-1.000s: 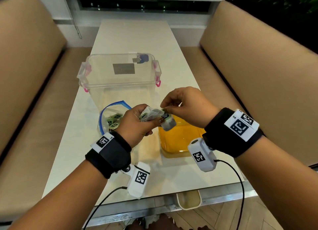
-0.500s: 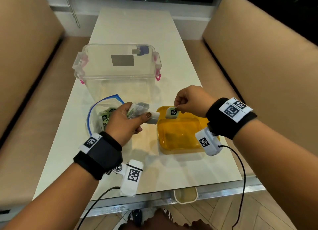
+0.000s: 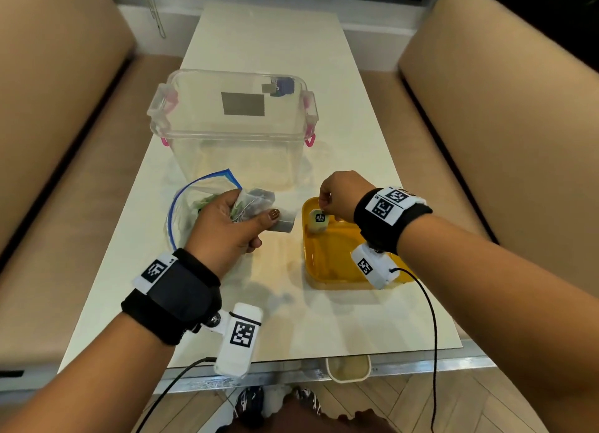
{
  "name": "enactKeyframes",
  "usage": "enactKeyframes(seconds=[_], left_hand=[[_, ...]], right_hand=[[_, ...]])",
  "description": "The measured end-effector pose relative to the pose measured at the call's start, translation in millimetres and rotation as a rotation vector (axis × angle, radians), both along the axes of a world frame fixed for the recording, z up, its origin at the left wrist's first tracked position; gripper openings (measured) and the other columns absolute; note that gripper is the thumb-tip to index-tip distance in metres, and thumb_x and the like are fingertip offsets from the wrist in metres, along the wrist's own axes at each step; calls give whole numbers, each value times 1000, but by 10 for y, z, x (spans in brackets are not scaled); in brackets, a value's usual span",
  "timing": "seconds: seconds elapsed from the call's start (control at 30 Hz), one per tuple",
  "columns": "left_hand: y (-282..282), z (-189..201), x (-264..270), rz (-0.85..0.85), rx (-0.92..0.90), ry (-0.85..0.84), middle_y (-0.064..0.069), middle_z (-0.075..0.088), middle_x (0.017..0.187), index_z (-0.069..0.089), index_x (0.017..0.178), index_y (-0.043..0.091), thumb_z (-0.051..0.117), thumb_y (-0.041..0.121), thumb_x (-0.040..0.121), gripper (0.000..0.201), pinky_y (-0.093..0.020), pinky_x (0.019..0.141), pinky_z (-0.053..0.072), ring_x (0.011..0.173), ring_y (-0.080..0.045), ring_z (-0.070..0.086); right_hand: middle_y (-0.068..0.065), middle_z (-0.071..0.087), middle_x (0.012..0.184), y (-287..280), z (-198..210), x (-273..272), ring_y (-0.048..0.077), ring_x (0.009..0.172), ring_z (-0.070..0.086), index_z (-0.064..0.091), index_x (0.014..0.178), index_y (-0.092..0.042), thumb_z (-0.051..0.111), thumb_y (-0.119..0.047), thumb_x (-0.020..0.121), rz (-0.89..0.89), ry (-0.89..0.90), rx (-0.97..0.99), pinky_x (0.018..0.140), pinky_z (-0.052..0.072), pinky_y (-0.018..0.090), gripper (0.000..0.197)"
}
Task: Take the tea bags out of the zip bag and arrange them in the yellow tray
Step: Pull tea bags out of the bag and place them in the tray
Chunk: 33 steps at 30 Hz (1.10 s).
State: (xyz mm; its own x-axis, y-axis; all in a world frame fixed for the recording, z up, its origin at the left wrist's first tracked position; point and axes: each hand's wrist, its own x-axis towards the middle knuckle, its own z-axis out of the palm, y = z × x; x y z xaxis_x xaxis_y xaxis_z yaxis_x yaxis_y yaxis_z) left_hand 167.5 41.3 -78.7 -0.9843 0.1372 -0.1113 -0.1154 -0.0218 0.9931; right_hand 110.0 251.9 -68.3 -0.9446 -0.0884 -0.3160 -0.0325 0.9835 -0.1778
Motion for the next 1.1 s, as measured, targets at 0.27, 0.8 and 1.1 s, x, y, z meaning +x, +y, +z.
enactKeyframes(seconds=[0.27, 0.8, 1.1], left_hand=[[-21, -19, -5, -6, -11, -14, -13, 69, 78, 64, 97, 14, 72, 12, 82, 17, -23, 47, 42, 47, -12, 48], [7, -18, -14, -15, -36, -8, 5, 65, 63, 64, 100, 9, 72, 12, 81, 21, -22, 46, 42, 46, -11, 47], [96, 55, -58, -4, -48, -9, -2, 59, 66, 62, 98, 11, 63, 15, 90, 9, -22, 45, 42, 43, -9, 51]], right_hand=[[11, 69, 107, -16, -45, -40, 28, 93, 67, 70, 104, -7, 55, -9, 92, -2, -2, 38, 86, 53, 33, 19], [11, 68, 100, -4, -57, -77, 26, 92, 63, 67, 98, -5, 58, -11, 90, 37, 103, 96, 78, 49, 30, 14], [-2, 72, 84, -199, 537, 295, 9, 74, 65, 72, 94, -15, 70, -35, 83, 161, 19, -555, 69, 52, 21, 22]])
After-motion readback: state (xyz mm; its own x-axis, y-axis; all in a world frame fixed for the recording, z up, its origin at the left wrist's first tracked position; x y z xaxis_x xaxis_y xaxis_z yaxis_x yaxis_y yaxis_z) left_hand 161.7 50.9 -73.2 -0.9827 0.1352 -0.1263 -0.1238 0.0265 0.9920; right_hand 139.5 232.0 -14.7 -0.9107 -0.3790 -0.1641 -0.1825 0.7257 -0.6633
